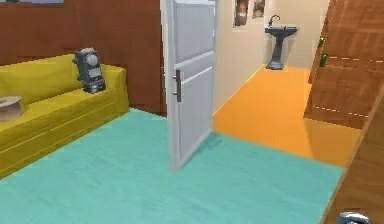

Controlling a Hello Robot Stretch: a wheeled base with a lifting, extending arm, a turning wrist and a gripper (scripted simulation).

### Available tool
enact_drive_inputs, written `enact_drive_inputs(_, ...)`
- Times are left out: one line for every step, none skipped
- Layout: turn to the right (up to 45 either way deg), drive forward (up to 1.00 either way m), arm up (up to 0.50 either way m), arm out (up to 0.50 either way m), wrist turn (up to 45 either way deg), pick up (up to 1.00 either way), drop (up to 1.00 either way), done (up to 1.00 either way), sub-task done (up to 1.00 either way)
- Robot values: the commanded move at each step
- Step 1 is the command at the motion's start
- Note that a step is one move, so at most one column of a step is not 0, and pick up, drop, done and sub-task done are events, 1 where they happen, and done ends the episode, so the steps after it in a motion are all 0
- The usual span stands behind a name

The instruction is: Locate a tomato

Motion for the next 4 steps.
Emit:
enact_drive_inputs(0.0, 1.00, 0.00, 0.00, 0.0, 0.00, 0.00, 0.00, 0.00)
enact_drive_inputs(27.0, 0.00, 0.00, 0.00, 0.0, 0.00, 0.00, 0.00, 0.00)
enact_drive_inputs(0.0, 0.05, 0.00, 0.00, 0.0, 0.00, 0.00, 0.00, 0.00)
enact_drive_inputs(0.0, 1.00, 0.00, 0.00, 0.0, 0.00, 0.00, 0.00, 0.00)
